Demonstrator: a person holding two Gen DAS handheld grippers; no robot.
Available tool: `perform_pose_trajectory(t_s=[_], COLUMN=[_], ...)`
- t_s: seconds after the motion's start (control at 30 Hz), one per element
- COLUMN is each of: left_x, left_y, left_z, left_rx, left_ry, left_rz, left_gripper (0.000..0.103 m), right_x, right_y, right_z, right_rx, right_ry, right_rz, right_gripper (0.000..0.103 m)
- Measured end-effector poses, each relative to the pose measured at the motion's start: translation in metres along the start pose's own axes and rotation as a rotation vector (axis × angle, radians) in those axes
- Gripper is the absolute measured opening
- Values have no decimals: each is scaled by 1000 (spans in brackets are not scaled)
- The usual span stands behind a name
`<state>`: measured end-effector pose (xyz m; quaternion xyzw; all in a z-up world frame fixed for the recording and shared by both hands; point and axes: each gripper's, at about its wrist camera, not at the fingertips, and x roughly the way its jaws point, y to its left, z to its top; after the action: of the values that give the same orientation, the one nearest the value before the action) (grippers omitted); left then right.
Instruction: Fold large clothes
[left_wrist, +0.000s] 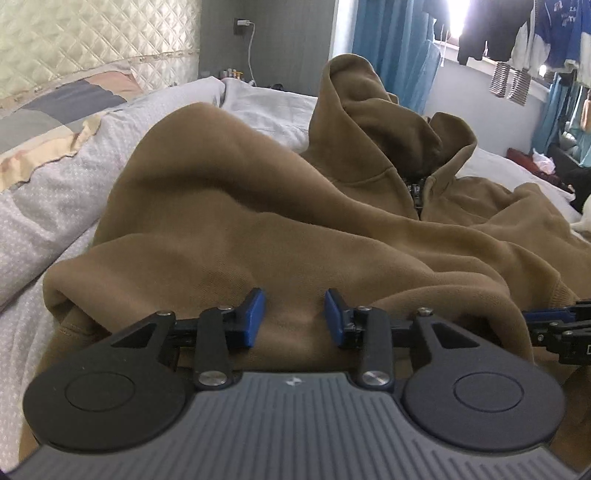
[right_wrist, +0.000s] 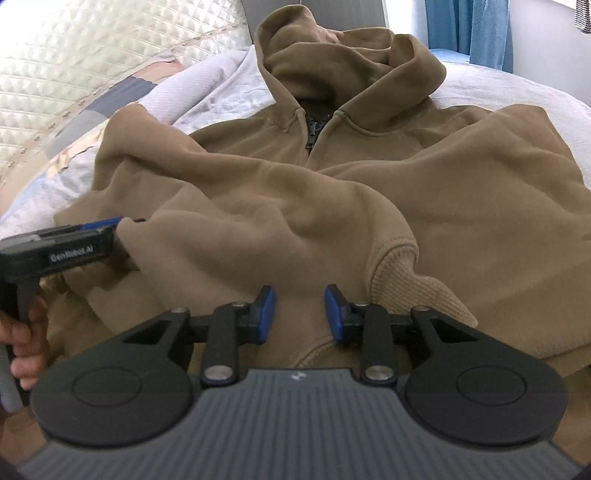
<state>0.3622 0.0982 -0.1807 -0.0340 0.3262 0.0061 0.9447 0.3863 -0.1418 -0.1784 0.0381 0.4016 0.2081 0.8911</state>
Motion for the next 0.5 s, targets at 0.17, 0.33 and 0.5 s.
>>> perform_pose_trajectory(t_s=[0.17, 0.33, 0.5], left_x=[-20, -51, -28], left_y=[1, -1, -17], left_z=[14, 56, 126], left_rx=[-20, -57, 9], left_ry=[-17, -93, -131], left_rz=[-19, -87, -41], left_gripper=[42, 56, 68], right_x=[-24, -67, -55], right_y=[-8, -24, -51], right_z=[13, 56, 119], right_rx=[67, 93, 70], right_ry=[-9, -142, -226], right_rz=[23, 77, 39], right_gripper=[34, 35, 64])
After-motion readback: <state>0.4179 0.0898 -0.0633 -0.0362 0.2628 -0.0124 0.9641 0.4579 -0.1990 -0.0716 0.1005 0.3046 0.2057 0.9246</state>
